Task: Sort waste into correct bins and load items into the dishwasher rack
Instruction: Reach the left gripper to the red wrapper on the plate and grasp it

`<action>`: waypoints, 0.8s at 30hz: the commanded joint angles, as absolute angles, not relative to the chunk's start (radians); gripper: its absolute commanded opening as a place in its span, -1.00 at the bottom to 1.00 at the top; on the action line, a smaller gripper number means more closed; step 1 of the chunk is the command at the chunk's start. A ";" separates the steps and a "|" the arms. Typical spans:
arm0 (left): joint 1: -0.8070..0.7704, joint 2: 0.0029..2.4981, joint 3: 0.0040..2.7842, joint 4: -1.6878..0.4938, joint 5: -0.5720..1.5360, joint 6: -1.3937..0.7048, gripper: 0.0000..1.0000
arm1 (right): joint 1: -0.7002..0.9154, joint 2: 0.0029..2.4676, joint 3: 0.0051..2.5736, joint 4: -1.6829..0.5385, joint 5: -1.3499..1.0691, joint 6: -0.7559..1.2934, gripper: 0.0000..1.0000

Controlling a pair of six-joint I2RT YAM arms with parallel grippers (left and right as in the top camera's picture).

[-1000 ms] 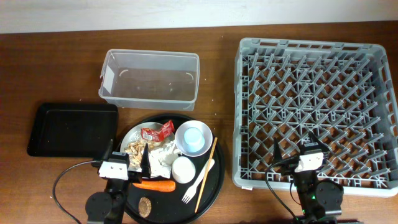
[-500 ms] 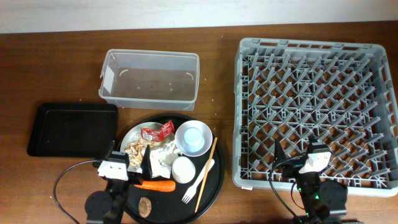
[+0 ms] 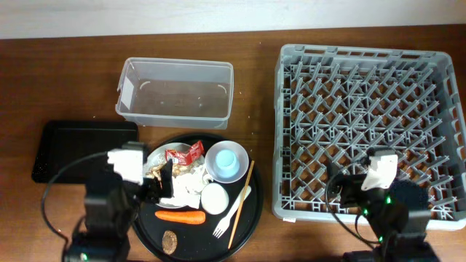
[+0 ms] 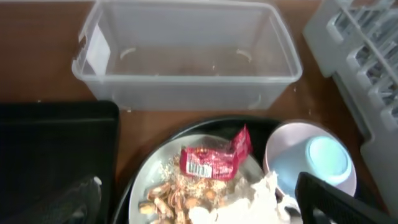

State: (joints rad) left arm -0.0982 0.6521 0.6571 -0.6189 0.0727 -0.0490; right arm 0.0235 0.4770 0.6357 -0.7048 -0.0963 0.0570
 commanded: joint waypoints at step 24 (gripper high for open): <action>-0.093 1.526 1.042 -0.765 0.136 -0.056 0.91 | 0.033 0.957 0.920 -0.984 -0.172 0.068 0.97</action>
State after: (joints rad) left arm -0.0982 1.4727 1.0271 -0.7784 0.1177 -0.0498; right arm 0.0235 0.9550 0.8993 -0.9848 -0.1638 0.0582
